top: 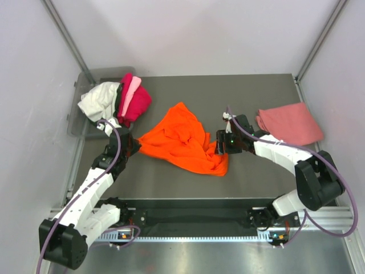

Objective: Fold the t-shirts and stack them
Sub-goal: Flatten the tshirt out

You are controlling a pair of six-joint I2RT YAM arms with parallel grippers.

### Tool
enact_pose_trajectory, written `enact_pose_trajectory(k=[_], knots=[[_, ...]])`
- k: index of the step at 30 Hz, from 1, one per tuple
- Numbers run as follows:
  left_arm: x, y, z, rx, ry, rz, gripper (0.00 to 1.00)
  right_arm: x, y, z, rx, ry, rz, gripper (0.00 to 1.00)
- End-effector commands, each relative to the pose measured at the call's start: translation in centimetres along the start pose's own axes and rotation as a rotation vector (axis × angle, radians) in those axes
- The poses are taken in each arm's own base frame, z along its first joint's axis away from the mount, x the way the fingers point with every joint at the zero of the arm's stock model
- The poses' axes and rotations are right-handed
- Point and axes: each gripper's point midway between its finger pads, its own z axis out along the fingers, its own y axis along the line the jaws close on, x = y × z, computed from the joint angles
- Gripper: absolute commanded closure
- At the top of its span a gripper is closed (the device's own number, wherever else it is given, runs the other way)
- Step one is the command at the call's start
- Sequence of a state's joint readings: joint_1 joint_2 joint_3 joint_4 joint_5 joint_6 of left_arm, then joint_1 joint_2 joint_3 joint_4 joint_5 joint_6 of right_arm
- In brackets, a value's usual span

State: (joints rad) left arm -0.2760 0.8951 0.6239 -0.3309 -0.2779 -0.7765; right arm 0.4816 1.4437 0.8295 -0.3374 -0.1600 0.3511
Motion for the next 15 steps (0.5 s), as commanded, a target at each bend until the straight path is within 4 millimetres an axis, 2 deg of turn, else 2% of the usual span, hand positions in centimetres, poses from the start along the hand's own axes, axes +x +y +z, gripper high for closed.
enact_pose_trajectory(k=[1, 6, 11, 12, 13, 15], knots=[[-0.5, -0.6, 0.3, 0.021, -0.021, -0.004, 1.00, -1.7, 1.4, -0.1, 0.020, -0.042, -0.066, 0.41], [-0.6, -0.9, 0.4, 0.030, -0.017, 0.000, 1.00, -0.4, 2.1, 1.0, 0.007, -0.006, -0.080, 0.43], [-0.2, -0.8, 0.7, 0.027, -0.005, 0.009, 1.00, 0.2, 2.2, 2.4, -0.011, 0.027, -0.069, 0.53], [-0.2, -0.9, 0.8, 0.026, -0.002, 0.009, 1.00, 0.0, 2.2, 2.6, -0.008, 0.028, -0.068, 0.56], [-0.1, -0.8, 1.0, 0.023, 0.001, 0.011, 1.00, -0.3, 2.1, 2.6, 0.000, 0.019, -0.071, 0.67], [0.2, -0.9, 1.4, 0.027, 0.011, 0.014, 1.00, -1.5, 2.0, 2.6, 0.017, -0.001, -0.070, 0.80]])
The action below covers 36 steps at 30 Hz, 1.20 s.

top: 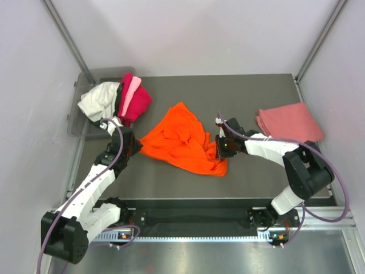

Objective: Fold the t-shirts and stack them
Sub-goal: Flatten the tshirt out

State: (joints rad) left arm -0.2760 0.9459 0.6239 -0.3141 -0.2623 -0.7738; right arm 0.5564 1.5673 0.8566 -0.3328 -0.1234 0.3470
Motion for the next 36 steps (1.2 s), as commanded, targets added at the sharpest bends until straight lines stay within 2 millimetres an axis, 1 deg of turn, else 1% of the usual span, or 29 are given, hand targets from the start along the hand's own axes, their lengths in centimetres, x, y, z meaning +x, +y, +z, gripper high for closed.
enact_pose_trajectory(k=[1, 3, 5, 6, 7, 8, 9, 10, 11, 12, 13, 14, 16, 17, 18, 19, 20, 21, 22, 23, 24, 25, 26, 27, 28, 29, 32, 34, 36], knots=[[-0.7, -1.2, 0.6, 0.044, -0.021, 0.003, 1.00, -5.2, 1.1, -0.9, -0.001, -0.122, -0.013, 0.90], [-0.6, -1.8, 1.4, 0.050, -0.006, 0.000, 1.00, -6.9, 0.7, -1.5, 0.017, -0.149, -0.010, 0.98], [-1.2, -3.1, 2.2, 0.060, 0.008, -0.007, 1.00, -10.2, -0.1, -2.7, 0.038, -0.198, 0.008, 1.00], [-1.8, -3.7, 2.4, 0.068, 0.008, -0.011, 1.00, -10.9, -0.2, -3.1, 0.038, -0.191, 0.015, 1.00], [-2.4, -4.4, 2.7, 0.074, 0.005, -0.013, 1.00, -14.0, 0.2, -4.8, 0.024, -0.256, 0.017, 1.00], [-4.7, -5.8, 2.9, 0.093, -0.017, -0.028, 1.00, -15.5, -0.2, -5.8, 0.027, -0.280, 0.027, 1.00], [-5.8, -6.3, 2.9, 0.093, -0.021, -0.037, 1.00, -16.3, -0.4, -6.7, 0.030, -0.279, 0.033, 1.00], [-7.5, -7.0, 2.8, 0.104, -0.034, -0.051, 1.00, -19.4, 0.5, -9.3, 0.012, -0.355, 0.024, 1.00], [-11.3, -8.6, 2.2, 0.148, -0.073, -0.082, 1.00, -20.3, 0.3, -10.9, 0.017, -0.374, 0.029, 1.00], [-12.7, -8.8, 1.7, 0.146, -0.073, -0.091, 1.00, -22.9, 1.0, -13.9, 0.006, -0.456, 0.018, 1.00], [-14.6, -9.6, 1.0, 0.167, -0.100, -0.092, 1.00, -23.8, 1.2, -15.5, 0.007, -0.490, 0.020, 1.00], [-18.3, -11.2, -1.2, 0.213, -0.180, -0.096, 1.00, -24.8, 0.9, -17.3, 0.013, -0.533, 0.027, 1.00], [-20.9, -11.8, -4.1, 0.216, -0.255, -0.072, 1.00, -26.0, 1.0, -21.8, 0.013, -0.633, 0.053, 1.00], [-22.4, -12.4, -5.9, 0.233, -0.298, -0.068, 1.00, -26.4, 0.7, -25.1, 0.012, -0.719, 0.069, 1.00], [-22.8, -12.2, -6.8, 0.227, -0.319, -0.066, 1.00, -25.4, -0.2, -25.1, 0.031, -0.728, 0.092, 1.00], [-23.2, -12.3, -8.9, 0.256, -0.354, -0.068, 1.00, -24.9, -0.5, -25.6, 0.030, -0.753, 0.114, 1.00], [-22.1, -11.6, -8.6, 0.253, -0.336, -0.065, 1.00, -24.0, -0.5, -27.9, 0.023, -0.816, 0.120, 1.00], [-21.3, -11.3, -8.9, 0.263, -0.327, -0.062, 1.00, -23.6, -0.7, -28.1, 0.023, -0.853, 0.132, 0.99], [-20.5, -11.2, -10.0, 0.300, -0.323, -0.063, 1.00, -21.1, -1.8, -25.0, 0.035, -0.786, 0.161, 0.92], [-17.8, -9.8, -8.5, 0.281, -0.266, -0.058, 1.00, -19.9, -2.0, -24.2, 0.033, -0.773, 0.173, 0.87], [-16.3, -9.2, -8.1, 0.284, -0.236, -0.058, 1.00, -18.7, -2.1, -24.5, 0.025, -0.791, 0.180, 0.82], [-13.0, -7.9, -7.2, 0.290, -0.162, -0.055, 1.00, -15.9, -3.2, -21.4, 0.044, -0.714, 0.211, 0.65], [-11.3, -7.3, -6.8, 0.297, -0.123, -0.052, 1.00, -14.6, -3.3, -21.4, 0.039, -0.721, 0.217, 0.52], [-9.6, -6.6, -6.4, 0.296, -0.086, -0.052, 1.00, -12.1, -4.5, -19.0, 0.072, -0.666, 0.236, 0.39], [-6.5, -5.0, -5.5, 0.284, -0.016, -0.055, 1.00, -11.1, -5.0, -18.5, 0.088, -0.663, 0.251, 0.16], [-5.0, -4.4, -5.2, 0.287, 0.015, -0.057, 1.00, -10.5, -5.0, -19.0, 0.083, -0.688, 0.243, 0.11], [-0.4, -2.3, -4.3, 0.273, 0.119, -0.085, 1.00, -8.4, -5.7, -17.5, 0.108, -0.625, 0.220, 0.13], [1.1, -1.5, -4.3, 0.272, 0.146, -0.111, 1.00, -8.3, -5.3, -16.9, 0.089, -0.587, 0.197, 0.18], [1.3, -1.4, -4.5, 0.278, 0.144, -0.121, 1.00, -8.1, -4.9, -15.6, 0.060, -0.529, 0.185, 0.21]])
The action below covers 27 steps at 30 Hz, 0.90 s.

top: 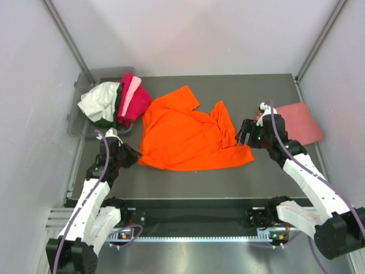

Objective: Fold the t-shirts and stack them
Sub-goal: Flatten the tshirt out

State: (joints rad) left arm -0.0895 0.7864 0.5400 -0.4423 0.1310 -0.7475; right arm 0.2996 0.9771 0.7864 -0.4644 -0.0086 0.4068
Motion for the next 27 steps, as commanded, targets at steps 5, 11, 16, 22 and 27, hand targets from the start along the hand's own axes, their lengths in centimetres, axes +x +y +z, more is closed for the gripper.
enact_pose_trajectory(k=[5, 11, 16, 22, 27], knots=[[-2.0, -3.4, -2.5, 0.155, -0.100, -0.002, 0.81, -1.2, 1.8, 2.5, -0.071, 0.018, -0.023, 0.20], [-3.6, -2.4, -1.4, 0.007, -0.072, 0.046, 0.12, -0.5, 0.8, 5.9, -0.006, 0.106, -0.054, 0.23], [-6.0, -3.9, -0.4, -0.013, -0.073, 0.096, 0.12, -1.2, -2.0, 6.9, 0.137, 0.100, -0.071, 0.25], [-5.0, -2.9, 1.8, -0.026, -0.038, 0.095, 0.12, 0.1, -5.3, 7.2, 0.261, 0.110, -0.007, 0.27], [-3.8, -1.7, 2.9, -0.039, -0.019, 0.087, 0.14, 2.3, -7.0, 7.4, 0.257, 0.144, 0.050, 0.33]])
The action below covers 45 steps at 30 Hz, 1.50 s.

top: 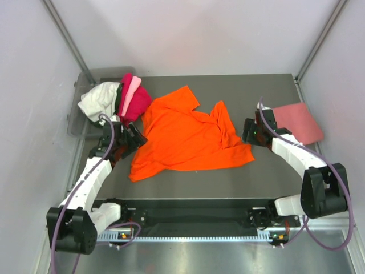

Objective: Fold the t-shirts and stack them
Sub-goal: Flatten the tshirt out

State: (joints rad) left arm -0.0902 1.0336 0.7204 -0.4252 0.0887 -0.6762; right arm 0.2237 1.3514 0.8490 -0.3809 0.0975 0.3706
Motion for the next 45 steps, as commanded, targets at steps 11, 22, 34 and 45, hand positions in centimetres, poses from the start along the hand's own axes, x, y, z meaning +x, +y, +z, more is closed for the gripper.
enact_pose_trajectory(k=[11, 22, 34, 45], knots=[[1.4, 2.3, 0.6, -0.072, 0.012, -0.004, 0.18, 3.0, -2.2, 0.4, -0.030, -0.001, 0.139, 0.46], [1.0, 2.0, -0.3, -0.054, -0.025, -0.009, 0.19, 4.7, -2.4, 1.2, -0.096, 0.022, 0.173, 0.54], [0.4, 1.6, -0.7, -0.040, -0.044, 0.007, 0.19, 5.7, -1.3, 2.5, -0.145, 0.099, 0.176, 0.78], [0.1, 1.0, -0.8, -0.028, -0.034, 0.030, 0.21, 5.0, -2.4, -0.5, -0.099, 0.047, 0.131, 0.86]])
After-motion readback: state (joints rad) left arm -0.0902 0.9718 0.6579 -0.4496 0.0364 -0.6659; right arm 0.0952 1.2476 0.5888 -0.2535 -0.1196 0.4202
